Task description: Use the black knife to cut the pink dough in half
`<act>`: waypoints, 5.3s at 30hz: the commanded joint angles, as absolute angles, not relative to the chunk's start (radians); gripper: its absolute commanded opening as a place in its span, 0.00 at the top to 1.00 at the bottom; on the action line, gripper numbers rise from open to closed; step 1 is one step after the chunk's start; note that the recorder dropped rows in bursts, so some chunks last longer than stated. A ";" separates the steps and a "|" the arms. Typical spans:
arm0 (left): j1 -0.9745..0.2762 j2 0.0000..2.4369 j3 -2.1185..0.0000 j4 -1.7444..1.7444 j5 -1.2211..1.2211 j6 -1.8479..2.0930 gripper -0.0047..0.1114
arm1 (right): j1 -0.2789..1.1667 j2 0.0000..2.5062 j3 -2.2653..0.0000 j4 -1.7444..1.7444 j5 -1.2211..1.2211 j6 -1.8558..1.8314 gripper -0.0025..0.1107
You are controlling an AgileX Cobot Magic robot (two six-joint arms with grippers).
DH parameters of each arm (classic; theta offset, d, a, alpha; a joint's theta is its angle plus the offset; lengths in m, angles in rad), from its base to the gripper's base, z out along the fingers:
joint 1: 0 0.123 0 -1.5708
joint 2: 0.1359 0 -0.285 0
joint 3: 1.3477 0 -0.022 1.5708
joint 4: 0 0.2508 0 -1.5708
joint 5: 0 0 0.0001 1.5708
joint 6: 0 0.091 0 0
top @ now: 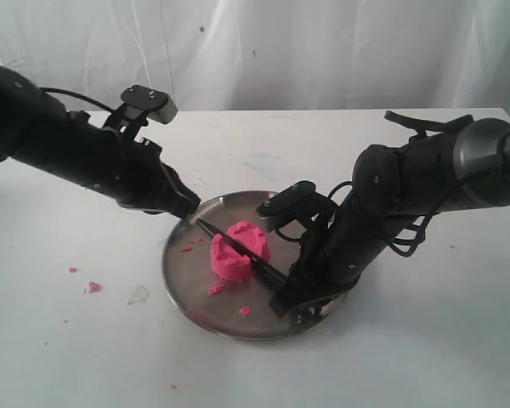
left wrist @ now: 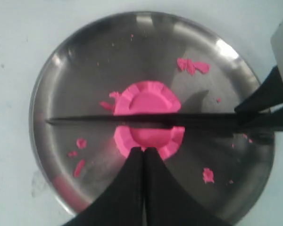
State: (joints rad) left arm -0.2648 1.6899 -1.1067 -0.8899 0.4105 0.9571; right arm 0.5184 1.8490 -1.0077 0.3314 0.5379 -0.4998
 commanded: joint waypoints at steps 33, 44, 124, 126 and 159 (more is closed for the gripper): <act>-0.266 1.442 -0.892 -0.965 0.351 0.651 0.96 | 0.517 1.857 -1.003 0.324 0.582 -0.494 0.98; -0.266 1.442 -0.892 -0.965 0.351 0.651 0.96 | 0.522 1.857 -1.018 0.360 0.613 -0.494 0.98; -0.266 1.442 -0.892 -0.987 0.351 0.653 0.96 | 0.587 1.681 -1.039 0.104 0.586 -0.101 0.98; -0.266 1.442 -0.892 -0.987 0.351 0.653 0.96 | 0.587 1.639 -1.039 0.101 0.585 -0.103 0.98; -0.266 1.442 -0.892 -0.987 0.369 0.653 0.96 | 0.458 1.606 -0.935 -0.461 0.421 0.406 0.98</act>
